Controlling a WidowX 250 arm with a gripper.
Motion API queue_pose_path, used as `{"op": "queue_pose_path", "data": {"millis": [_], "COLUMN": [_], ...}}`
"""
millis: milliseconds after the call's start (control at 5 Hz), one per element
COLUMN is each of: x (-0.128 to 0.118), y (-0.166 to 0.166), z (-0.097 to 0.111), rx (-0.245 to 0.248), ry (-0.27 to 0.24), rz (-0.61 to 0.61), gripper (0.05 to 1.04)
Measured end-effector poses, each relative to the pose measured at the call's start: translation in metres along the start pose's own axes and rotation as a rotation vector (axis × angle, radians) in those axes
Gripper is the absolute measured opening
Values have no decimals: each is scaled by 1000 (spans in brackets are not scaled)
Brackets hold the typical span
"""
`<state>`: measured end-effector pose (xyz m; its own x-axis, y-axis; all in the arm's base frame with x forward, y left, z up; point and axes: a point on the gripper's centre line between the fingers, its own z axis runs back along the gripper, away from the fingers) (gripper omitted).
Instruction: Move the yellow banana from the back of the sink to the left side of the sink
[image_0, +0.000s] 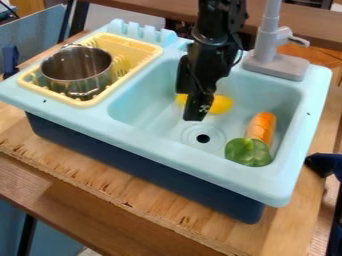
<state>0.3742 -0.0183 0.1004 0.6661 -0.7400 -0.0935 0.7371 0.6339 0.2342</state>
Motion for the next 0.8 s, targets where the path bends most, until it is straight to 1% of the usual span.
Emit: {"op": "queue_pose_path", "data": {"millis": [200,400,600,800], "x": [8,10,15,15], "y": [13,18,17,13], "z": [3,1,-16,-23], "rx": [23,40,27,25], "ry": [-6,3,37,50], "rz": [3,-1,-16,-22], "gripper": [1000,1000,1001,1000]}}
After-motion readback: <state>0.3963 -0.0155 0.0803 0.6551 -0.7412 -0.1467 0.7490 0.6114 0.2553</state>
